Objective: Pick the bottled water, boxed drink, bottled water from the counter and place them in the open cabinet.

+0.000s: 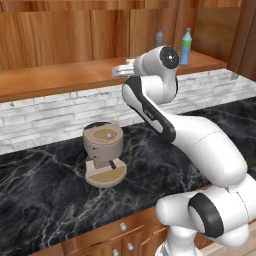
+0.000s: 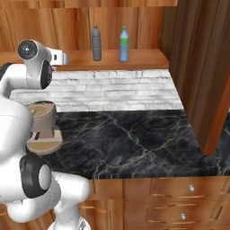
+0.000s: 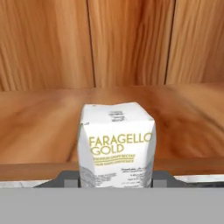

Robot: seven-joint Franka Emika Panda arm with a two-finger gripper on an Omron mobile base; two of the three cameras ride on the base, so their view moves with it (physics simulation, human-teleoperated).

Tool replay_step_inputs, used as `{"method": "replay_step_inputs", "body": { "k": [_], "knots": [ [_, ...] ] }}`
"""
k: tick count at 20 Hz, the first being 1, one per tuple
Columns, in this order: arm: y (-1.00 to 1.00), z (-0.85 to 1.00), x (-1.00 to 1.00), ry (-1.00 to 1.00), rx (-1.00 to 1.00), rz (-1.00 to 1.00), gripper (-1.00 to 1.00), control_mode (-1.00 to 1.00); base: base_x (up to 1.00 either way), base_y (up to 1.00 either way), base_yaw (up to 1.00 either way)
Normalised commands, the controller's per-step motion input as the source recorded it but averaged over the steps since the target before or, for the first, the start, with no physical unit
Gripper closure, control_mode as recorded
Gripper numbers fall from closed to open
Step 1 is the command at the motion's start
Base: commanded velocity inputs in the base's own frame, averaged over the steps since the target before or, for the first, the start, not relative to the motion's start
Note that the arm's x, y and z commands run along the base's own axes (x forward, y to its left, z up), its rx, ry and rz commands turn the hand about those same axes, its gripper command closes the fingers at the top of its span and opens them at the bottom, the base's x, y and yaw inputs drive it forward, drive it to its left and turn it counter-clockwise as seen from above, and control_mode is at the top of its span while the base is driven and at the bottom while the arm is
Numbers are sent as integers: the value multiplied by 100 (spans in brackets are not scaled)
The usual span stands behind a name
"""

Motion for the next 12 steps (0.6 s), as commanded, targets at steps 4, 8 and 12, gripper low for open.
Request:
{"method": "replay_step_inputs", "body": {
  "k": [4,8,12],
  "knots": [
    [5,26,56,1,0,0,100,-100,0,0,0],
    [9,64,50,0,0,-2,100,-100,0,0,0],
    [16,10,52,6,0,-3,100,-100,0,0,0]
  ]
}}
